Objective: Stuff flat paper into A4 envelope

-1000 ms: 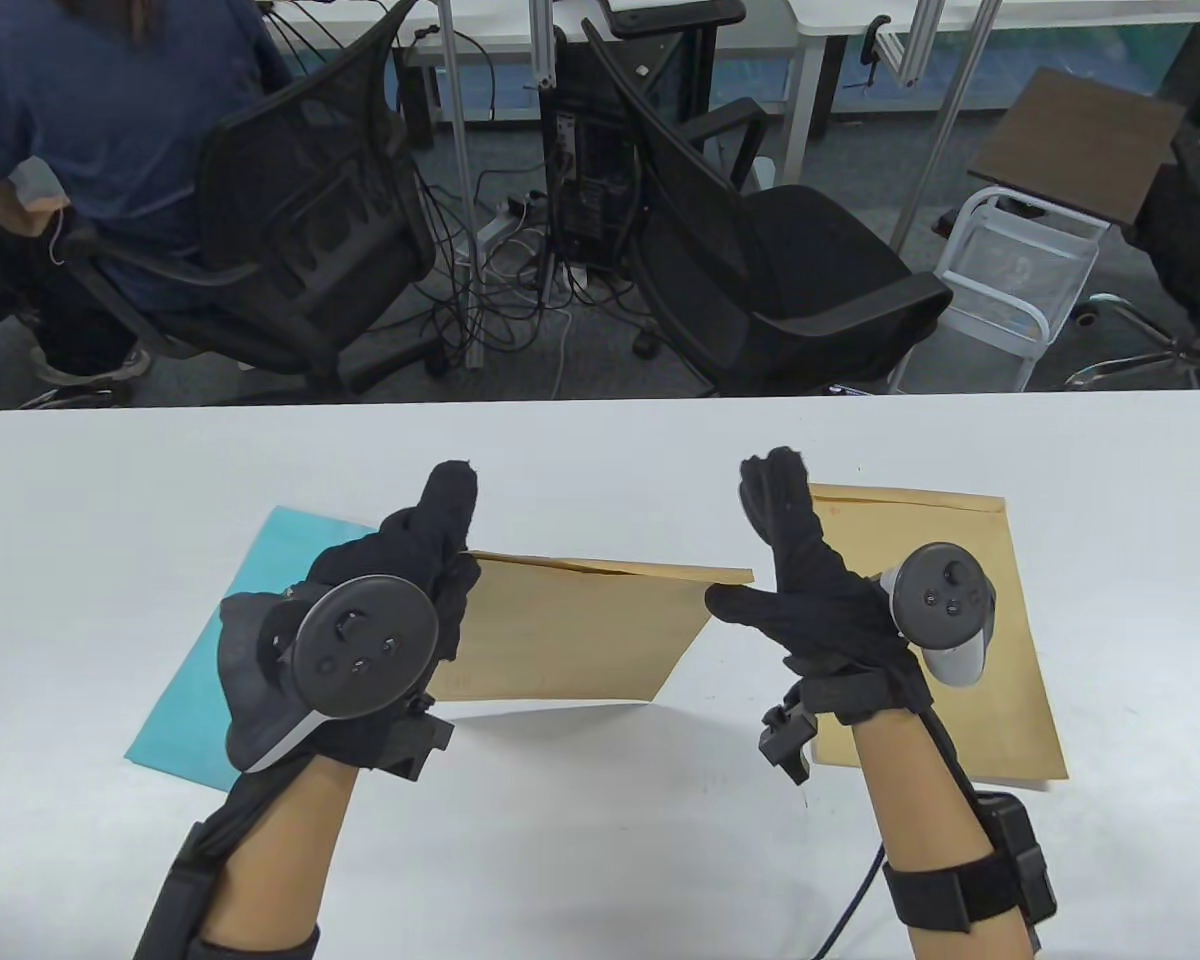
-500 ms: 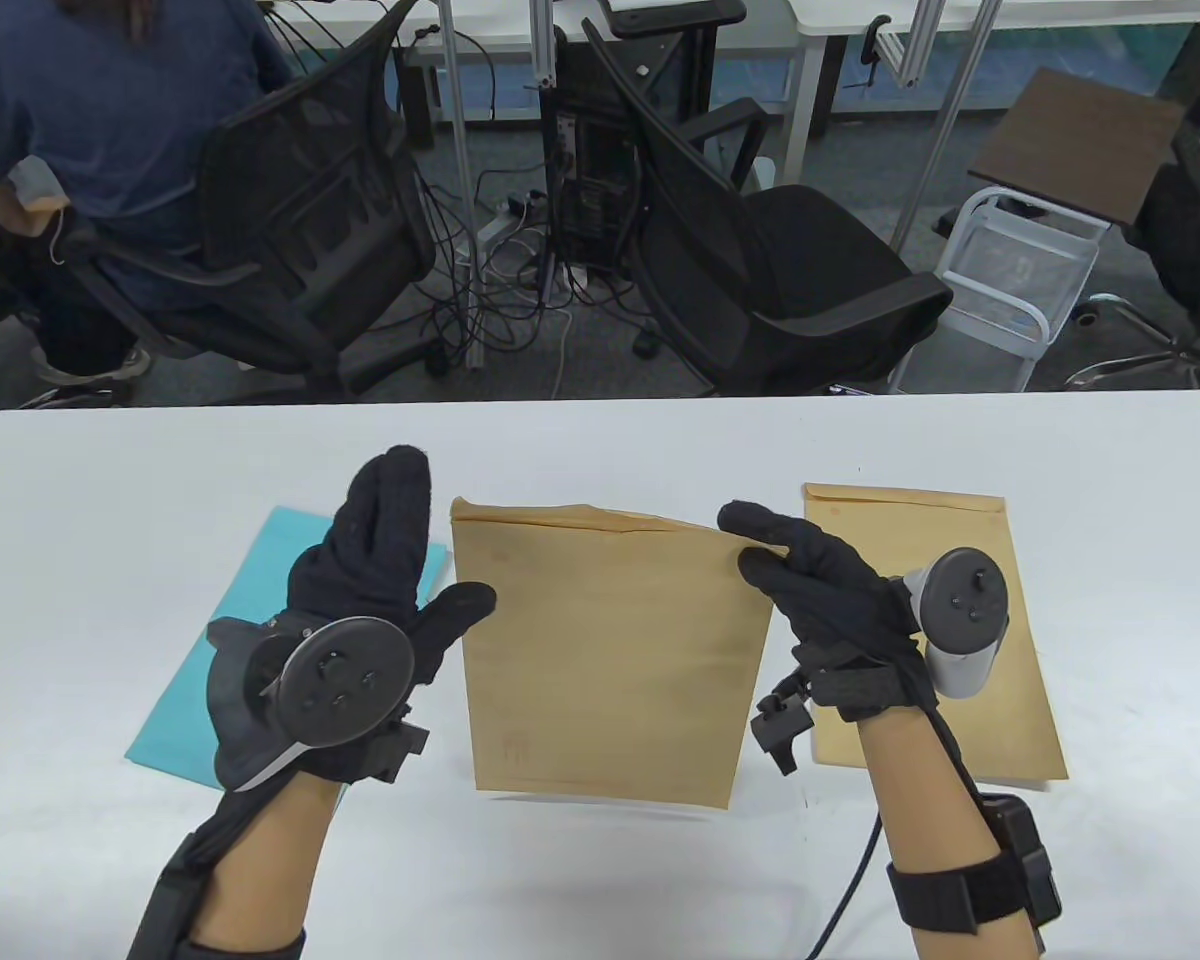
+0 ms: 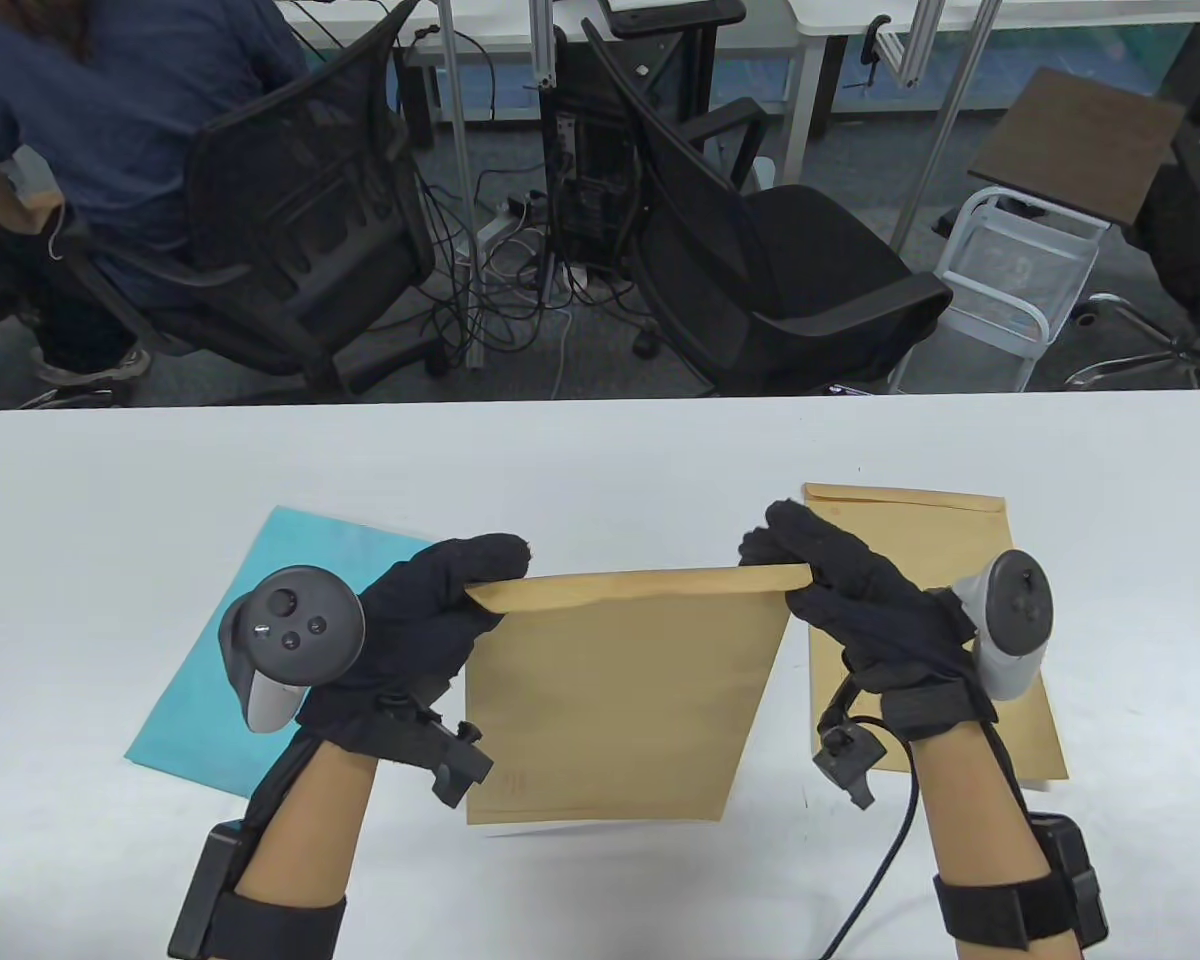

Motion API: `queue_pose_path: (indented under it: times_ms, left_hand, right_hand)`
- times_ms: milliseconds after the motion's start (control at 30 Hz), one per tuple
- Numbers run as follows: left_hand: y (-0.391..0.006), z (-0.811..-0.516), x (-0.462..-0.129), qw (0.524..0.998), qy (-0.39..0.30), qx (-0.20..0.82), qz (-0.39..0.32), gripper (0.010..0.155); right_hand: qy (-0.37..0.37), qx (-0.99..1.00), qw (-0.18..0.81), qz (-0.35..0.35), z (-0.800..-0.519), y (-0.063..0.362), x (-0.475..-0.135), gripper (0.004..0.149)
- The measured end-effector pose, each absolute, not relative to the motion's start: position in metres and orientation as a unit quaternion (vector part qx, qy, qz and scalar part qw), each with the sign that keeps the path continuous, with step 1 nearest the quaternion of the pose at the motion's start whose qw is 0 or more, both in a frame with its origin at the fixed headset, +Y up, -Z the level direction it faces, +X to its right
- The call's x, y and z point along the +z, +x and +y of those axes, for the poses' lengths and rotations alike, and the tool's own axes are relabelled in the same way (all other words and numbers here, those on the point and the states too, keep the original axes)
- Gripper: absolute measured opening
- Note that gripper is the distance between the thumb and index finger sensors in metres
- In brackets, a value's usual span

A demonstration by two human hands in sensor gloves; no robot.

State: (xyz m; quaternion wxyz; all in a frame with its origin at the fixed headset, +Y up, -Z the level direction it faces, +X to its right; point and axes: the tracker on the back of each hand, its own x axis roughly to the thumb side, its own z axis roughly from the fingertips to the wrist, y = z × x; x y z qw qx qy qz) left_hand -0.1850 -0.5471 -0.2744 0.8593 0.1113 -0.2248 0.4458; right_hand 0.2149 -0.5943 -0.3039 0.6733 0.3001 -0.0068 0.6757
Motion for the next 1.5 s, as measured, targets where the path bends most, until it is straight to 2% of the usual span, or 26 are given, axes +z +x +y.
queue_pose_path:
  times_ms: [100, 167, 267, 367, 500, 667, 733, 800, 900, 1033, 1100, 1200, 1233, 1333, 1433, 1500]
  left_hand:
    - [-0.185, -0.545, -0.272, 0.866, 0.126, 0.428, -0.227, 0.041]
    - [-0.182, -0.545, -0.271, 0.868, 0.128, 0.421, -0.229, 0.040]
    - [-0.176, -0.546, -0.272, 0.872, 0.124, 0.412, -0.233, 0.040]
    - [-0.171, -0.551, -0.272, 0.870, 0.123, 0.415, -0.235, 0.041]
    - [-0.168, -0.555, -0.271, 0.868, 0.128, 0.418, -0.235, 0.041]
    - [-0.166, -0.560, -0.269, 0.859, 0.142, 0.438, -0.226, 0.042]
    - [-0.166, -0.561, -0.269, 0.858, 0.141, 0.439, -0.225, 0.044]
    - [-0.166, -0.562, -0.270, 0.858, 0.131, 0.440, -0.232, 0.052]
    - [-0.164, -0.562, -0.270, 0.869, 0.092, 0.413, -0.258, 0.080]
    - [-0.159, -0.557, -0.270, 0.883, 0.073, 0.382, -0.264, 0.092]
    - [-0.158, -0.556, -0.270, 0.887, 0.083, 0.384, -0.241, 0.085]
    - [-0.155, -0.556, -0.271, 0.895, 0.108, 0.378, -0.209, 0.053]
    - [-0.154, -0.556, -0.271, 0.897, 0.112, 0.374, -0.207, 0.047]
    - [-0.152, -0.557, -0.267, 0.893, 0.122, 0.379, -0.210, 0.044]
    - [-0.152, -0.554, -0.262, 0.899, 0.151, 0.349, -0.216, 0.044]
    - [-0.149, -0.553, -0.259, 0.901, 0.160, 0.339, -0.217, 0.043]
  right_hand:
    - [0.293, 0.694, 0.657, -0.034, -0.575, 0.224, -0.302, 0.069]
    - [0.281, 0.741, 0.606, -0.063, -0.557, 0.221, -0.300, 0.066]
    - [0.286, 0.821, 0.490, -0.066, -0.530, 0.202, -0.298, 0.067]
    - [0.282, 0.886, 0.367, -0.031, -0.513, 0.173, -0.298, 0.063]
    - [0.284, 0.918, 0.277, -0.002, -0.508, 0.139, -0.301, 0.056]
    - [0.305, 0.910, 0.271, 0.071, -0.516, 0.118, -0.305, 0.046]
    - [0.301, 0.916, 0.261, 0.042, -0.517, 0.116, -0.305, 0.042]
    - [0.295, 0.922, 0.249, 0.009, -0.519, 0.116, -0.304, 0.041]
    - [0.287, 0.928, 0.236, -0.004, -0.519, 0.119, -0.301, 0.041]
    - [0.287, 0.931, 0.222, -0.024, -0.517, 0.121, -0.296, 0.041]
    - [0.293, 0.930, 0.222, -0.024, -0.517, 0.120, -0.293, 0.041]
    - [0.306, 0.927, 0.214, -0.035, -0.515, 0.116, -0.287, 0.041]
    - [0.305, 0.928, 0.209, -0.039, -0.515, 0.115, -0.286, 0.041]
    - [0.300, 0.936, 0.174, -0.056, -0.511, 0.111, -0.283, 0.042]
    - [0.317, 0.928, 0.191, -0.056, -0.506, 0.104, -0.278, 0.051]
    - [0.325, 0.924, 0.191, -0.059, -0.503, 0.093, -0.275, 0.051]
